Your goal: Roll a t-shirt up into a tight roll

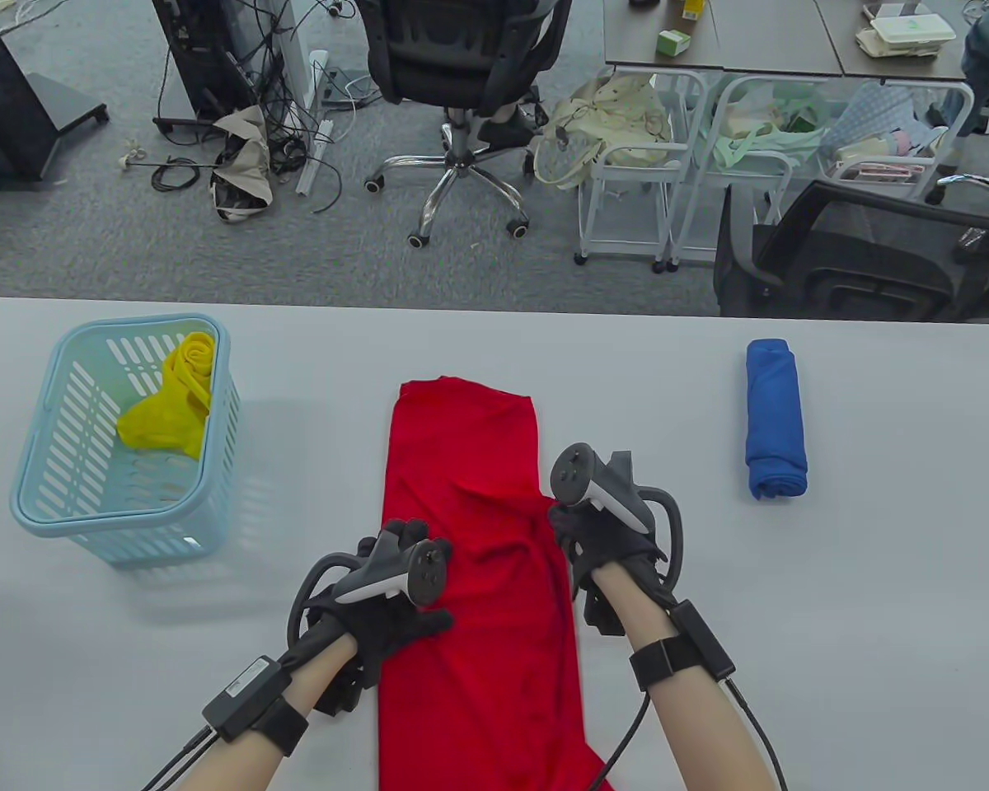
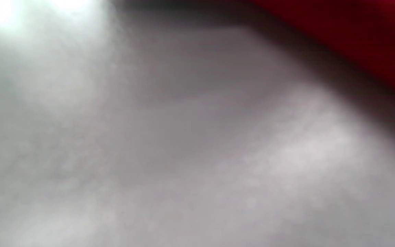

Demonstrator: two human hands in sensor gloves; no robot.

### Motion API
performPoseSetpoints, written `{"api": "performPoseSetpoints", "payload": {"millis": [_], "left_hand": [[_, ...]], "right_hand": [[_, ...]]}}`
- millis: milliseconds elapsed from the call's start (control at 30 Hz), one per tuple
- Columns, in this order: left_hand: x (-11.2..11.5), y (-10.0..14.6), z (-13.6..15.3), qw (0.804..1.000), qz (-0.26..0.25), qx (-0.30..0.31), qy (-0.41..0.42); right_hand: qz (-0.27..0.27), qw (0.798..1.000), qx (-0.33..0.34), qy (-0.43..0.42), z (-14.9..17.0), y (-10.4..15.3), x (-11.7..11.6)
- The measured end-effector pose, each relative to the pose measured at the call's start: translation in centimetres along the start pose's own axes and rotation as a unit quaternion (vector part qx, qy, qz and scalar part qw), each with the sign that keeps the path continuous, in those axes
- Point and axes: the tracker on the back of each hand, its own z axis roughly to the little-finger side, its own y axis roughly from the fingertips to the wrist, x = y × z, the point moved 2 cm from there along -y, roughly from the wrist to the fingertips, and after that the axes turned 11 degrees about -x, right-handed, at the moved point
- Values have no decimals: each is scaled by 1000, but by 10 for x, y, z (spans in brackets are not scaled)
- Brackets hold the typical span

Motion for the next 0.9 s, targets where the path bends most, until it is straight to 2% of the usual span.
{"api": "performPoseSetpoints", "payload": {"millis": [100,200,300,367,400,467,533,600,667,700,800,900], "left_hand": [[0,0,0,1000,1,1,-1],[0,-1,0,1000,2,2,0],[0,-1,0,1000,3,2,0],[0,-1,0,1000,4,2,1],[0,-1,0,1000,4,2,1],[0,-1,0,1000,4,2,2],[0,-1,0,1000,5,2,3],[0,-1,0,1000,4,3,3],[0,-1,0,1000,5,3,4],[0,-1,0,1000,4,3,3],[0,-3,-2,1000,5,9,1],[-3,-3,-9,1000,2,15,-9]], "right_hand": [[14,994,-67,81,11,-2,-6],[44,995,-42,79,6,10,-1],[64,996,46,43,-16,31,11],[65,984,164,26,-38,45,16],[45,973,225,22,-50,52,16],[-2,957,288,21,-65,55,9],[-55,958,280,15,-72,46,-6],[-94,968,230,47,-65,24,-21],[-97,977,172,78,-48,6,-29],[-77,985,122,92,-35,0,-31],[-72,990,95,73,-14,-4,-33],[-57,992,53,95,12,1,-29]]}}
